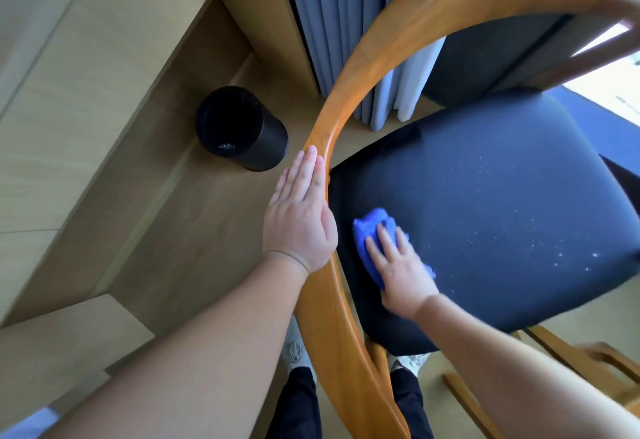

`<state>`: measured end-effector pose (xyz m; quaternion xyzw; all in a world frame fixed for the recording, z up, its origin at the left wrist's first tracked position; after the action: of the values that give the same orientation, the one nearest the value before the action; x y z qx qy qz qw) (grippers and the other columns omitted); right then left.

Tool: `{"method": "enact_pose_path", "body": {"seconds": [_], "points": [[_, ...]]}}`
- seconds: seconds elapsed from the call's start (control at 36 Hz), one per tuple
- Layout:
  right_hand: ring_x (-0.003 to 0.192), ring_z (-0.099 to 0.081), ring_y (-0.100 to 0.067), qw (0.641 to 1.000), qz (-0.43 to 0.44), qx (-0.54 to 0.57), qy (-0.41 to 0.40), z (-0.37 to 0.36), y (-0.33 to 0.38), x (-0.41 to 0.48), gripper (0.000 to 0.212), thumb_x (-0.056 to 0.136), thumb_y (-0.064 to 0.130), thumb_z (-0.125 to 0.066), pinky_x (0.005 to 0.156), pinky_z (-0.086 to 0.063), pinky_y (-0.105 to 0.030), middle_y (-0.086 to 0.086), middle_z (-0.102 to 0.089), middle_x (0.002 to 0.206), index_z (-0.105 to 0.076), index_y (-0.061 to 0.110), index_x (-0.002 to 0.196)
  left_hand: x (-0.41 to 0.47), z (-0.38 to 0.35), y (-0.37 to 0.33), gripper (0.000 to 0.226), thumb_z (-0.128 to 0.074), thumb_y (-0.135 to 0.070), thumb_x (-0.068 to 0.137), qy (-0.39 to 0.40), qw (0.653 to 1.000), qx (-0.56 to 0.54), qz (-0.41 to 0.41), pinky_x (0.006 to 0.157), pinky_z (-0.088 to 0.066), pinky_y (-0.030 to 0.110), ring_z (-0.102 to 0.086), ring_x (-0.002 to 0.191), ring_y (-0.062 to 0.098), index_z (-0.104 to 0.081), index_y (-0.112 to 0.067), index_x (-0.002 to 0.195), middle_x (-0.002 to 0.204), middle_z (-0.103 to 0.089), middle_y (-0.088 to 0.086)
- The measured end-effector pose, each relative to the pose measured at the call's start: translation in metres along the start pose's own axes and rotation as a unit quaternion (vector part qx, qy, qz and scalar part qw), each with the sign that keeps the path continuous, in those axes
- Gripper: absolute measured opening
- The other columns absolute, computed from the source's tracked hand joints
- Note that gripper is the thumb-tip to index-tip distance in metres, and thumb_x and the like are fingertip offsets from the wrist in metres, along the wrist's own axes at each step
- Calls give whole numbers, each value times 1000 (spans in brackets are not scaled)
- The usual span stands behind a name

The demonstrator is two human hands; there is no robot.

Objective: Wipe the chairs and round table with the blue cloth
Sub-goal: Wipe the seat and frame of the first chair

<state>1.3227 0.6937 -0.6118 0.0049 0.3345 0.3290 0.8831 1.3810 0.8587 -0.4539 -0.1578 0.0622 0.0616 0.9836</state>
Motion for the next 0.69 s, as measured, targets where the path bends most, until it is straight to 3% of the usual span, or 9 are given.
{"method": "enact_pose_path", "body": {"seconds": [0.11, 0.19, 0.28, 0.36, 0.42, 0.56, 0.69], "points": [[144, 8, -44, 997, 54, 19, 58, -45, 19, -43, 86, 81, 28, -47, 119, 1, -50, -13, 8, 160, -2, 19, 154, 0, -1, 1, 57, -32, -19, 92, -2, 1000, 10, 4, 116, -17, 34, -17, 145, 21, -29, -6, 147, 156, -25, 9], [145, 12, -39, 995, 60, 42, 66, -53, 20, -57, 88, 81, 23, -50, 118, 3, -46, -7, 11, 161, 0, 25, 153, 1, -1, 2, 57, -33, -20, 93, -3, 1000, 15, 5, 116, -15, 33, -17, 145, 20, -29, -7, 148, 156, -24, 8], [146, -8, -41, 993, 70, 82, 39, -37, 15, -58, 86, 76, 26, -57, 118, -13, -47, -10, -8, 161, -19, 25, 153, 1, -2, 3, 57, -30, -22, 93, 2, 1000, 14, 7, 116, -16, 34, -16, 145, 20, -28, -8, 148, 157, -24, 8], [133, -38, -46, 991, 106, 86, -18, -9, 6, -52, 87, 58, 25, -70, 104, -40, -52, -18, -37, 149, -47, 16, 141, 0, -2, 4, 56, -33, -20, 93, -1, 1000, 13, 7, 116, -16, 34, -16, 145, 20, -29, -8, 148, 156, -25, 8], [125, -46, -49, 989, 110, 77, -55, 11, -5, -43, 88, 49, 20, -74, 98, -45, -55, -22, -45, 143, -55, 11, 135, 0, -2, 4, 56, -33, -19, 93, -1, 1000, 10, 6, 117, -19, 36, -16, 145, 20, -29, -7, 148, 156, -25, 8], [125, -41, -55, 989, 35, 84, -119, 70, -55, -6, 91, 48, 9, -74, 104, -38, -57, -28, -40, 144, -51, 4, 136, 1, -2, 3, 57, -32, -19, 93, 5, 1000, 9, 8, 117, -18, 36, -15, 146, 20, -27, -7, 148, 157, -23, 8], [136, -26, -47, 978, -59, 116, -166, 114, -109, 34, 93, 59, 14, -75, 108, -32, -50, -19, -27, 153, -38, 10, 145, 1, -1, 2, 58, -25, -23, 93, 4, 1000, 12, 7, 117, -15, 34, -16, 146, 21, -27, -7, 148, 156, -24, 8]]}}
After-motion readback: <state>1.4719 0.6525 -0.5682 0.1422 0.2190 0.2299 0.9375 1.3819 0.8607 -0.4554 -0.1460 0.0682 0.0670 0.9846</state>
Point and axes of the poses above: each hand's wrist, its own x-axis towards the middle knuckle, its own z-axis out of the back of the hand, y = z × x, the point moved 7 cm from there along x, towards the middle knuckle
